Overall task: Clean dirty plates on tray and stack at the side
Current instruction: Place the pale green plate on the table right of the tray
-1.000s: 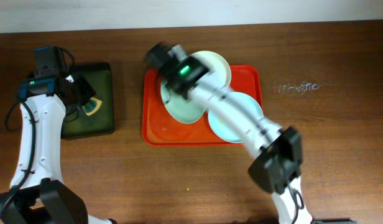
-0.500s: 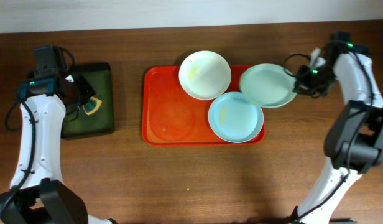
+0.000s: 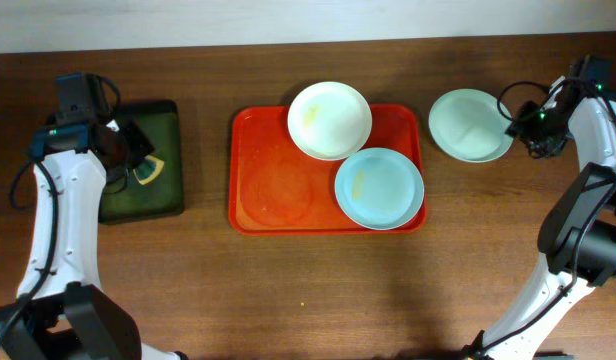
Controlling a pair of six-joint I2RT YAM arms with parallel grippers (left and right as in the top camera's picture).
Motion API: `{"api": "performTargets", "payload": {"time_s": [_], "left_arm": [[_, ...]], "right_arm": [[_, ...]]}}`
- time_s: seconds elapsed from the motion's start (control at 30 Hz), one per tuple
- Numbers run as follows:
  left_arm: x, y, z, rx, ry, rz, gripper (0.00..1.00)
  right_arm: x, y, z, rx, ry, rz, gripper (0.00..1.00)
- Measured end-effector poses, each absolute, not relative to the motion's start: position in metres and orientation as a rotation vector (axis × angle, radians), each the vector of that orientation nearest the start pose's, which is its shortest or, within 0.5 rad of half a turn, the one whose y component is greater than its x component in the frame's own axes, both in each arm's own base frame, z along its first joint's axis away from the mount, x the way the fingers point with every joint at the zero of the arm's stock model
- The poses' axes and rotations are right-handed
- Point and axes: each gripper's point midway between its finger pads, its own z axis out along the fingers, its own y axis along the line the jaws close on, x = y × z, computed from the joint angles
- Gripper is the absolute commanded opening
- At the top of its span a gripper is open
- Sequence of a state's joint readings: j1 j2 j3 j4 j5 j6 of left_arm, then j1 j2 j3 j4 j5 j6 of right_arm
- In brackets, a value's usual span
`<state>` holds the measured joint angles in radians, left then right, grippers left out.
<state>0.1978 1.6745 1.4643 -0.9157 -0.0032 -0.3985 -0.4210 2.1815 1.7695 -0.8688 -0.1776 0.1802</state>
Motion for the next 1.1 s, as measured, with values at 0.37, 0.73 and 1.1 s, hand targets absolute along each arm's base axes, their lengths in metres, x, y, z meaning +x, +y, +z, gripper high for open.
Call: {"api": "performTargets", "payload": {"time_s": [0.37, 0.73, 1.1], "left_arm": [[0.406, 0.056, 0.155, -0.720, 2.608, -0.102, 0.00], [0.410, 0.017, 0.155, -0.578, 2.646, -0.136, 0.00], [0.410, 0.017, 0.155, -0.575, 2.646, -0.136, 0.00]], "right_arm": [[0.511, 0.002, 0.137, 0.210, 2.565, 0.741, 0.83], [0.524, 0.150, 0.043, -0.218, 2.682, 0.196, 0.79], [0.528, 0.138, 0.023, -0.148, 2.709, 0.164, 0.04]]}}
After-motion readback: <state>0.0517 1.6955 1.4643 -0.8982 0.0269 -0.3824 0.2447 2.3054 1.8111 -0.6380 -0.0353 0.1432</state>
